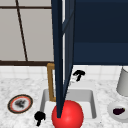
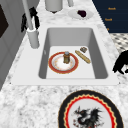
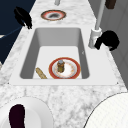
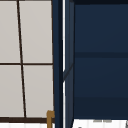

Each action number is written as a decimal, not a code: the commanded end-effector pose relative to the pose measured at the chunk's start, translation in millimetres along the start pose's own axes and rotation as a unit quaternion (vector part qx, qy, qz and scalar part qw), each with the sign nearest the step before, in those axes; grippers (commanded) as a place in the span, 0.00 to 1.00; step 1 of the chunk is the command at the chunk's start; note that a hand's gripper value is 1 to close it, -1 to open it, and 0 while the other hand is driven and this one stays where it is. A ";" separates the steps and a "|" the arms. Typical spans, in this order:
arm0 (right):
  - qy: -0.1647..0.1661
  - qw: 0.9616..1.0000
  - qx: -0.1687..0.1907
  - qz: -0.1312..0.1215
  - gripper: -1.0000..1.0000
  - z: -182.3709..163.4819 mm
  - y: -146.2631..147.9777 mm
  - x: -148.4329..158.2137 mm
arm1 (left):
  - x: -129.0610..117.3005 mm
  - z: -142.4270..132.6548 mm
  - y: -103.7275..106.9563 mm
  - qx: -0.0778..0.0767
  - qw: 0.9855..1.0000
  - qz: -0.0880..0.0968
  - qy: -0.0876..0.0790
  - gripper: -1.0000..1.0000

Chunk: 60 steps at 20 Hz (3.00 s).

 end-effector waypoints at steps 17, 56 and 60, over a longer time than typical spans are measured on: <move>0.005 0.981 0.195 0.003 1.00 -63.8 -11.2 11.0 | 0.0 0.0 0.0 0.000 1.000 0.000 0.000 0.50; 0.032 0.977 0.204 0.049 0.00 41.7 -48.6 67.8 | 0.0 0.0 0.0 0.000 1.000 0.000 0.000 0.50; 0.028 0.976 0.209 0.055 1.00 39.6 -44.2 66.2 | 0.0 0.0 0.0 0.000 1.000 0.000 0.000 0.50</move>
